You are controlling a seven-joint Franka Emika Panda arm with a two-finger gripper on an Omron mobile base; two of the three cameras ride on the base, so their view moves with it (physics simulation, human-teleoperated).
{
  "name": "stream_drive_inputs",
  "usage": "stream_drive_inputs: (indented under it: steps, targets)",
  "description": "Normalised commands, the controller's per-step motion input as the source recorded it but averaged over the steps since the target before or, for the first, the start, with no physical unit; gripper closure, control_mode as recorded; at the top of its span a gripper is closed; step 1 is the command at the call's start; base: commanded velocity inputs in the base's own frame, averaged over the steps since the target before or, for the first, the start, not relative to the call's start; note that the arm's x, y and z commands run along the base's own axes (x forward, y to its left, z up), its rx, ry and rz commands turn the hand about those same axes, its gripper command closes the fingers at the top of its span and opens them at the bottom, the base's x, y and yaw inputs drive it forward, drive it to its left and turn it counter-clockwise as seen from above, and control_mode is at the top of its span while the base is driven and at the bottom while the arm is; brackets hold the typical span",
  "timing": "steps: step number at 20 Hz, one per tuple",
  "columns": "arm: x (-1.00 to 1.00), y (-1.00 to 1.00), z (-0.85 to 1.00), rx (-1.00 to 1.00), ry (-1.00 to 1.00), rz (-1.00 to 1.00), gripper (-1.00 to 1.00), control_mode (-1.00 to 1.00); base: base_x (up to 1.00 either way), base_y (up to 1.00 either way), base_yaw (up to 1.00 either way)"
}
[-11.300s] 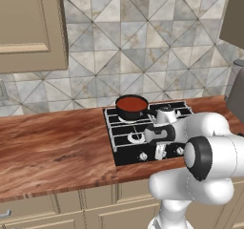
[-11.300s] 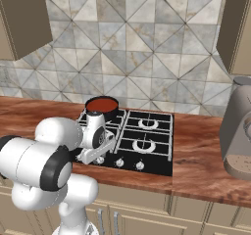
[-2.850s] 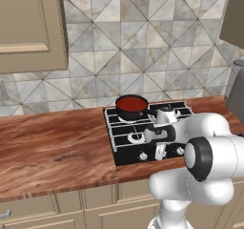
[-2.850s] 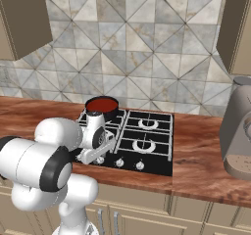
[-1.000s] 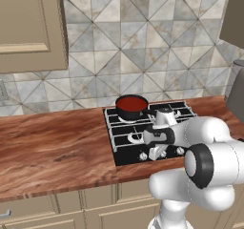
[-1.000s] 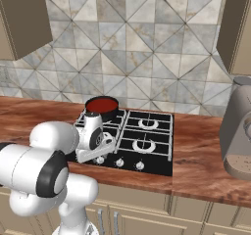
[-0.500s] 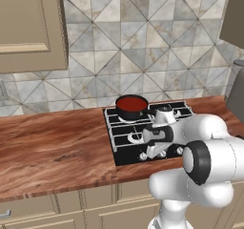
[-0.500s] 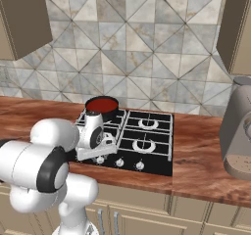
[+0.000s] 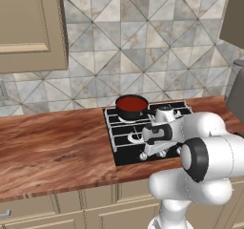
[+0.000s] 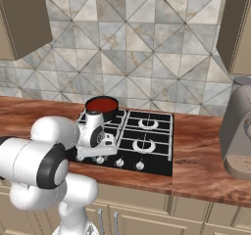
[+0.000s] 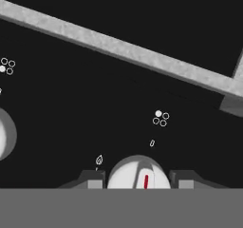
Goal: Wait until the marinara sauce is simmered to a deep red color and then turn off the stove.
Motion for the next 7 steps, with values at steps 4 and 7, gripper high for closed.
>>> stream_drive_inputs:
  steps: [4, 7]
  targets:
    - [-0.04, 0.00, 0.00, 0.00, 0.01, -0.20, 1.00, -1.00, 0.00, 0.00, 0.00]
    - [-0.02, 0.00, 0.00, 0.00, 0.02, -0.19, 1.00, -1.00, 0.00, 0.00, 0.00]
